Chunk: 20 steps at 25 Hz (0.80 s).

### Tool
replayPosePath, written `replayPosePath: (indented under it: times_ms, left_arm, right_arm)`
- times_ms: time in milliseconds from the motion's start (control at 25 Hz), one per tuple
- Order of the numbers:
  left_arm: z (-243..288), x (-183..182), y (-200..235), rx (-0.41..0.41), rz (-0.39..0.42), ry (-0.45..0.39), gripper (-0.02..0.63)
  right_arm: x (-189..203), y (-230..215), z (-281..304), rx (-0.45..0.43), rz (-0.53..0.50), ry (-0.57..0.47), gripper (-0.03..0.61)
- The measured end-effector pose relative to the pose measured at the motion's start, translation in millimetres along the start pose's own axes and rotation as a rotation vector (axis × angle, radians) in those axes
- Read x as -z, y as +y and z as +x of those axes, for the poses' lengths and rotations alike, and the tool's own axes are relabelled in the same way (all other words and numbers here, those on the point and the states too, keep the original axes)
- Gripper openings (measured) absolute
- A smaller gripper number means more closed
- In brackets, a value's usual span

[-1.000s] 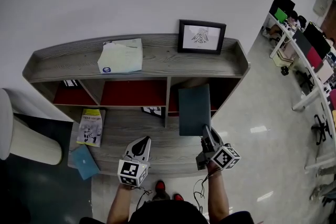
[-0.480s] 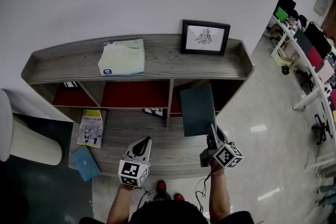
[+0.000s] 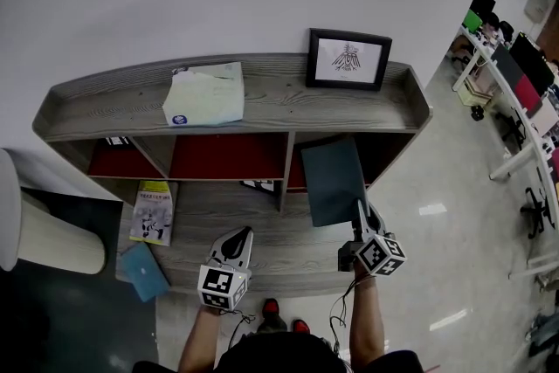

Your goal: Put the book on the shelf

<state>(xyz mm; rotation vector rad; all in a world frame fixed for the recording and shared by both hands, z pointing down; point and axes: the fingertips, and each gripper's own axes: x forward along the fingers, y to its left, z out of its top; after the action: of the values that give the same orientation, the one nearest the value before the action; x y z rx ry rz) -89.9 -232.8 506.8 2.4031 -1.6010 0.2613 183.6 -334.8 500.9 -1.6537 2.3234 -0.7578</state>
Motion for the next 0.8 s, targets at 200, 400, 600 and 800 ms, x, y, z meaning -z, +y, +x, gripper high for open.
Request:
replayPosePath:
  times_ms: [200, 400, 600, 800]
  left_arm:
    - [0, 3, 5, -0.004, -0.002, 0.006, 0.003]
    - [-1, 7, 8, -0.006, -0.003, 0.016, 0.003]
    - [-2, 10, 8, -0.008, -0.005, 0.023, 0.003]
    - [-4, 13, 8, -0.011, -0.005, 0.034, 0.003]
  right_arm:
    - [7, -11, 4, 0.034, 0.032, 0.004, 0.099]
    - [11, -20, 8, 0.031, 0.099, -0.004, 0.109]
    - [13, -25, 12, 0.042, 0.09, 0.004, 0.121]
    - [14, -30, 14, 0.025, 0.137, 0.01, 0.132]
